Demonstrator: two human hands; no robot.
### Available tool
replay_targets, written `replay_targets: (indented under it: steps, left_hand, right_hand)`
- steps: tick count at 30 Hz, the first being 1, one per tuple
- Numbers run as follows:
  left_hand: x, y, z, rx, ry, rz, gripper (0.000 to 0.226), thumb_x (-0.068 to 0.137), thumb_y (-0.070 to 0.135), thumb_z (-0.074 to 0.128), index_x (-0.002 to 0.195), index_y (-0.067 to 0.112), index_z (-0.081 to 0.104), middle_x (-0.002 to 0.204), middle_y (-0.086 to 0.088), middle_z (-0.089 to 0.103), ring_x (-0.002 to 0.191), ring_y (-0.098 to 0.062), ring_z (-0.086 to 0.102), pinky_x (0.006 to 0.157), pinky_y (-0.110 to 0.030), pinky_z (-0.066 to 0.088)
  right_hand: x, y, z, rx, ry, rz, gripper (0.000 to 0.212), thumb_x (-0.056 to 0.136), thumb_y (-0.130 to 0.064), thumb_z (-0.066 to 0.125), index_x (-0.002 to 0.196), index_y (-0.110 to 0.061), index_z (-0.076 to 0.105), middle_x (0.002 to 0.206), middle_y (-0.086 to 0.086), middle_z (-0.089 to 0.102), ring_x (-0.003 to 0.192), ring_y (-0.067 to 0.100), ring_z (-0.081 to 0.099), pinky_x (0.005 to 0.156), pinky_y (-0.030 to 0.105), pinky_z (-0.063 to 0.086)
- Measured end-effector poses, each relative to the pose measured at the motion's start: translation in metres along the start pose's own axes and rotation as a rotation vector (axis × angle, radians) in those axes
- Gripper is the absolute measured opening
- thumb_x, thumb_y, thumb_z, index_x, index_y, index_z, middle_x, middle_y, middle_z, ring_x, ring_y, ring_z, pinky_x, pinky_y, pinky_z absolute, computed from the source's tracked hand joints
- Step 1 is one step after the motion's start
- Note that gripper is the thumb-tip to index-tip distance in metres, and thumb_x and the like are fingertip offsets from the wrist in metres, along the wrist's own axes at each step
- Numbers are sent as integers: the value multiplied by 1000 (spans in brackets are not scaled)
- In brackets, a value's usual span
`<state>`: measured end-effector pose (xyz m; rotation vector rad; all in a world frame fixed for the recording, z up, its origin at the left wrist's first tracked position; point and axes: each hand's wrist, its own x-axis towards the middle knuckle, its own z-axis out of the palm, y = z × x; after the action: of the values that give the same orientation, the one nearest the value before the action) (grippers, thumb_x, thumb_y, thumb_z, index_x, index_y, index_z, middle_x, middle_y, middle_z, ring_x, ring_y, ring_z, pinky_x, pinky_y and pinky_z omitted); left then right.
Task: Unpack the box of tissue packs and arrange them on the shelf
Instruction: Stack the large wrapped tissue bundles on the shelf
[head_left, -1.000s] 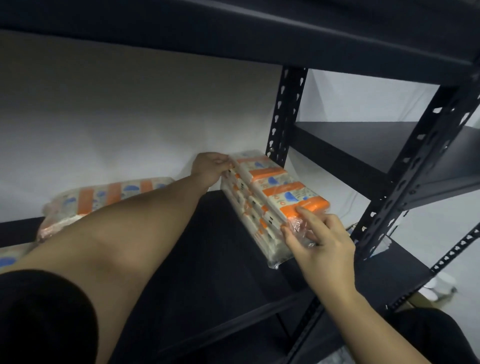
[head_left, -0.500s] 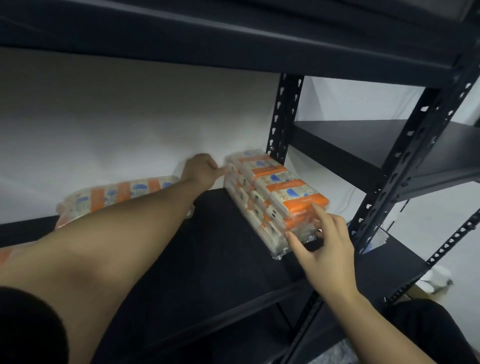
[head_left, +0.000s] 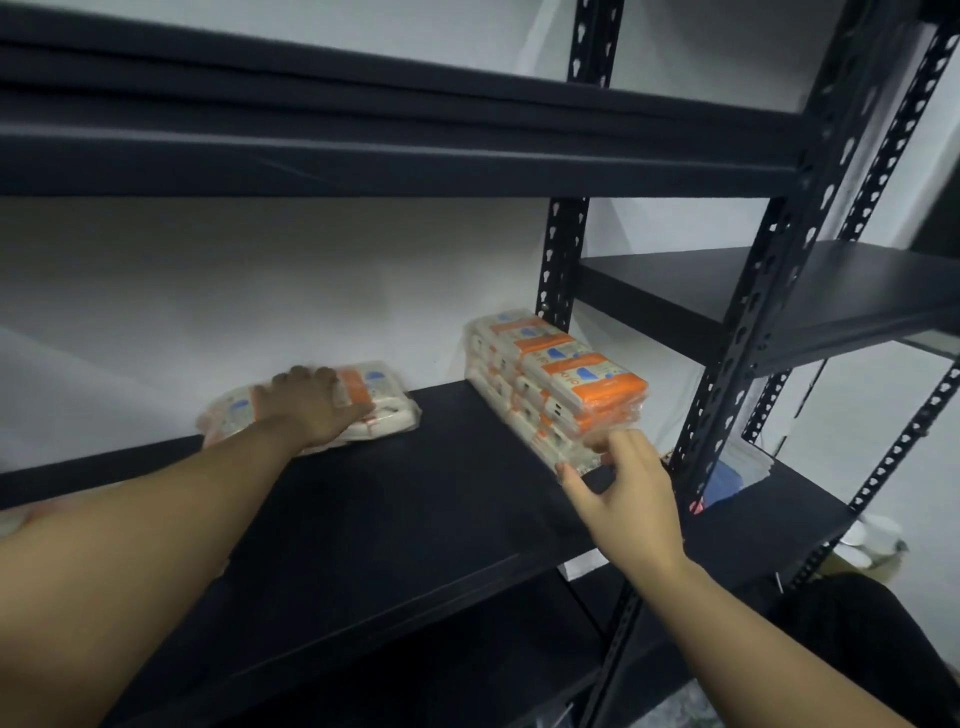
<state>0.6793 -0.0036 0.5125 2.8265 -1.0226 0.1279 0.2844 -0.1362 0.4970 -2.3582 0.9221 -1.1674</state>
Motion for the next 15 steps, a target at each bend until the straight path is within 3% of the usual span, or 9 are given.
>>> replay_targets:
  steps: [2, 4, 7, 10, 15]
  left_hand:
    - [-17, -13, -1, -6, -15, 16, 103, 72, 100, 35, 155, 40, 35, 160, -8, 38, 143, -36, 38, 115, -63, 26]
    - [-32, -17, -4, 17, -12, 64, 90, 84, 87, 43, 160, 42, 25, 166, -8, 29, 149, -36, 31, 119, -61, 24]
    - [-48, -16, -7, -23, -3, 130, 77, 91, 74, 49, 159, 44, 29, 167, -8, 30, 149, -35, 33, 122, -54, 26]
    - [-61, -12, -7, -69, -20, 231, 83, 81, 81, 50, 155, 46, 35, 163, -4, 38, 146, -32, 39, 120, -48, 30]
    - [-76, -12, -12, -83, -69, 301, 83, 84, 76, 60, 156, 47, 32, 167, -1, 31, 149, -27, 33, 122, -50, 28]
  right_hand:
    - [-6, -5, 4, 23, -23, -2, 26, 86, -38, 78, 100, -25, 61, 101, -13, 56, 97, 11, 57, 80, 34, 52]
    - [-11, -10, 9, 39, -61, -17, 24, 86, -38, 78, 98, -25, 62, 99, -14, 57, 94, 10, 58, 79, 34, 53]
    - [-15, -17, 17, 70, -132, -46, 23, 86, -40, 78, 99, -27, 63, 99, -17, 58, 94, 6, 58, 81, 32, 52]
    - [-15, -23, 29, 59, -249, -80, 24, 86, -46, 75, 101, -30, 63, 101, -18, 58, 98, 3, 56, 85, 29, 51]
    - [-23, -32, 57, -10, -499, -132, 43, 86, -58, 71, 119, -31, 64, 117, -15, 54, 115, 9, 46, 99, 31, 45]
